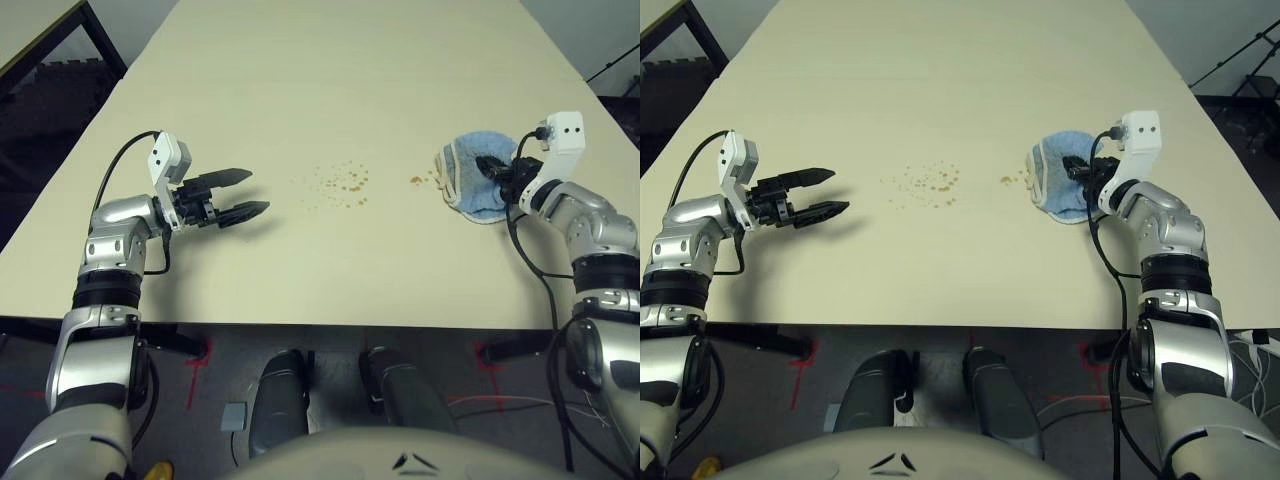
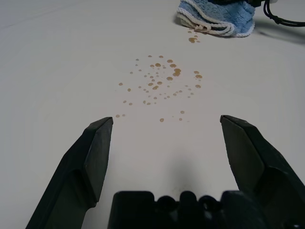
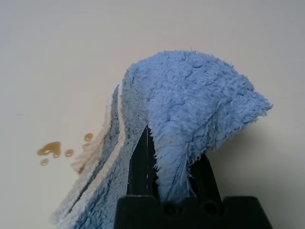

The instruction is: Wipe the water off the table with a rag.

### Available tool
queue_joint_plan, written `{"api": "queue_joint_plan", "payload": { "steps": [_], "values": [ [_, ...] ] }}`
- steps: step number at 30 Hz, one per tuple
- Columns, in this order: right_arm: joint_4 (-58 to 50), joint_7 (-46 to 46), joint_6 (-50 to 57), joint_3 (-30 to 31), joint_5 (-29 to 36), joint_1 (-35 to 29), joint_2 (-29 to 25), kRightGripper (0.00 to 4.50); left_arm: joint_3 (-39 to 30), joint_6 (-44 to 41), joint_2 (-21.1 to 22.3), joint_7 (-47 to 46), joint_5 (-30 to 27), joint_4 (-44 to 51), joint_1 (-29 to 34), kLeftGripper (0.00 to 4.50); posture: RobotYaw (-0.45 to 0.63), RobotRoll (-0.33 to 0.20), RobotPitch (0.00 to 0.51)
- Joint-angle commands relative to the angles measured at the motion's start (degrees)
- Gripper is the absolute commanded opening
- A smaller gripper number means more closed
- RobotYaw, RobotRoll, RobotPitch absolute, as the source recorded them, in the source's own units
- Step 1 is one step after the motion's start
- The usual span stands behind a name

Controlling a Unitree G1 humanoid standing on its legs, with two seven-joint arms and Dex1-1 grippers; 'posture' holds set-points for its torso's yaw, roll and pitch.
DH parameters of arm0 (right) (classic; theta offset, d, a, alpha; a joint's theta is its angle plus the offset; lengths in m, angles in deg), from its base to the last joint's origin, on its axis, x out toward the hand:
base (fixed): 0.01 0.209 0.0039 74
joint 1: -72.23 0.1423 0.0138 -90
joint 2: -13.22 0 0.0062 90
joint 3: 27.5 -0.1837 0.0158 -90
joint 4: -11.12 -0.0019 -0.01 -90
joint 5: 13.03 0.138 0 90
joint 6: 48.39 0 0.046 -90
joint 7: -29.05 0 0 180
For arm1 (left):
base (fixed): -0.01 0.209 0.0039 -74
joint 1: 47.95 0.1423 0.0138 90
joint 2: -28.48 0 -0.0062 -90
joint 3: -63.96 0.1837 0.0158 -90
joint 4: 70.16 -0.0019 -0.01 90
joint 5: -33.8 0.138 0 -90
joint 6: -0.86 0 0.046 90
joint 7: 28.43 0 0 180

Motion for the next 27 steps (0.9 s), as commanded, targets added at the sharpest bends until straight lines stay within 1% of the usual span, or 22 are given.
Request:
{"api": "queue_joint_plan", "payload": {
  "steps": [1,6,7,8,11,16,19,22,25,27],
  "values": [
    [3.9,0.8,-3.4,2.4,-2.8,1.0,2.3,0.01,-0.4,-0.1,1.2,0.5,0.4,-0.3,0.2,4.5,-0.19,0.0,0.151],
    [5.9,-1.6,-3.2,5.0,-3.9,1.5,6.5,0.01,-0.6,-0.7,1.9,0.5,0.3,0.1,0.1,4.5,-0.19,0.0,0.159],
    [5.7,-2.5,-2.7,5.5,-3.9,1.4,7.3,0.01,-0.6,-0.8,2.0,0.6,0.2,0.2,0.1,4.5,-0.19,0.0,0.159],
    [5.1,-3.4,-2.1,6.0,-3.9,1.1,8.0,0.01,-0.7,-1.0,2.3,0.7,0.2,0.4,0.2,4.5,-0.17,0.0,0.175],
    [2.8,-6.1,0.1,7.1,-3.7,0.0,9.3,0.01,-0.9,-1.5,3.0,0.9,0.2,0.8,0.5,4.5,-0.17,0.0,0.178],
    [-3.9,-12.7,6.6,9.5,-2.2,-3.4,9.6,0.01,-0.8,-1.8,3.7,1.0,0.1,1.1,0.9,4.5,-0.16,0.0,0.181],
    [-7.6,-14.2,9.9,10.2,-1.9,-5.2,9.0,0.01,-0.8,-1.8,3.9,1.1,0.1,1.1,1.0,4.5,-0.17,0.0,0.184],
    [-8.4,-12.1,10.3,8.9,-2.1,-5.8,8.1,0.01,-0.8,-1.9,3.9,1.1,0.2,1.2,1.0,4.5,-0.17,0.0,0.183],
    [-5.2,-6.5,7.2,5.5,-3.0,-4.5,6.3,0.01,-0.7,-1.9,3.8,1.2,0.2,1.2,0.9,4.5,-0.17,0.0,0.181],
    [-3.7,-4.5,4.2,5.5,-4.5,-4.0,4.8,0.01,-0.7,-1.9,3.9,1.3,0.2,1.1,0.9,4.5,-0.17,0.0,0.179]
  ]
}}
